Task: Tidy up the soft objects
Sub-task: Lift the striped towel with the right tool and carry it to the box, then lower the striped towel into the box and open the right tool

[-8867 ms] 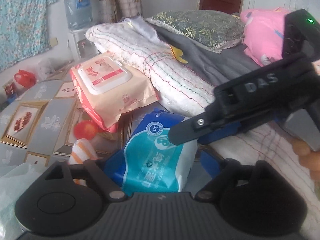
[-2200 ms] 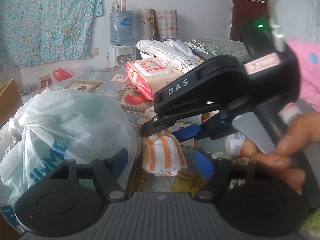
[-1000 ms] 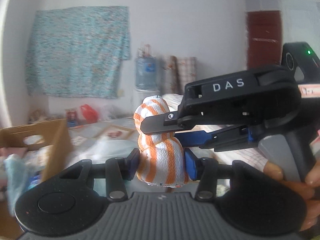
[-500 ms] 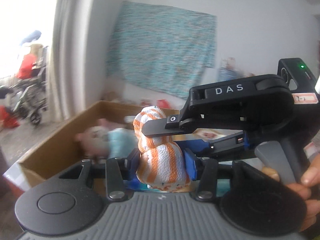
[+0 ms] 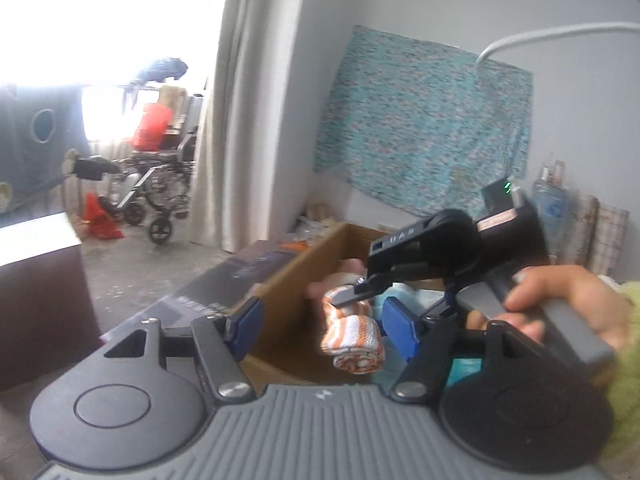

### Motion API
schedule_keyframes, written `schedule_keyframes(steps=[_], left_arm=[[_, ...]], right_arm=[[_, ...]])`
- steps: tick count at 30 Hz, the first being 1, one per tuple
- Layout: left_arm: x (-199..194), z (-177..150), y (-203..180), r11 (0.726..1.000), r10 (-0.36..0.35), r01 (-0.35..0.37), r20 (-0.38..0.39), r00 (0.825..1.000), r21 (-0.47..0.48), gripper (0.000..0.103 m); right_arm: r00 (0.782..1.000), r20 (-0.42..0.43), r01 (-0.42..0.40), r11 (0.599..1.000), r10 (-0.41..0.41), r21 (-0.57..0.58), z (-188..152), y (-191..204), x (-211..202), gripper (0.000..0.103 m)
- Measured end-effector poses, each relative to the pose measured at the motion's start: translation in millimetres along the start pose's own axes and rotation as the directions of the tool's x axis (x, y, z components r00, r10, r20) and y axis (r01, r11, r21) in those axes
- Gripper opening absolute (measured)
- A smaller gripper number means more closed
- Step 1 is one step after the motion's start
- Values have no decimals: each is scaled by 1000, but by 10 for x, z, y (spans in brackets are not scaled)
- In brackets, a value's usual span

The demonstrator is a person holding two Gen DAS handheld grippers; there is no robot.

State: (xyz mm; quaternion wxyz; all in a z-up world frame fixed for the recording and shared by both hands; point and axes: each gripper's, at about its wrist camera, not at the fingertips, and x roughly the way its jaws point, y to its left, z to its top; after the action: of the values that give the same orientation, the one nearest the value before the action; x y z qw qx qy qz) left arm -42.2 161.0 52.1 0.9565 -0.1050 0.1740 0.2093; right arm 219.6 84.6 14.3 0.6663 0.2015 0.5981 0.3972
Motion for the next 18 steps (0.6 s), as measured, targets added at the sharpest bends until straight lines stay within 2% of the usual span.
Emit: schedule_keyframes(steps=[8,9,12,15,18], left_arm=[[-25,-62,380,995,64,-67,-52,997,-68,69],[-23,-70,407,995,68,-72,-57,996,-73,69],[-55,-125,494,993,74,-80,-67,995,-86,70],[-79,-122,501,994,65,-70,-62,996,-85,74],[-126,-112,452,995,44,-48,-48,998,-85,80]], right_arm=[[993,-98,77,996,-73,40,-27,26,687,46],[991,-105,83,995,-78,47,-41,27,729,48],[990,-121,84,994,-76,64,-90,16,738,52],[992,-111,69,996,-61,64,-126,22,616,66],[996,-81,52,998,-48,40,-154,74,370,73]])
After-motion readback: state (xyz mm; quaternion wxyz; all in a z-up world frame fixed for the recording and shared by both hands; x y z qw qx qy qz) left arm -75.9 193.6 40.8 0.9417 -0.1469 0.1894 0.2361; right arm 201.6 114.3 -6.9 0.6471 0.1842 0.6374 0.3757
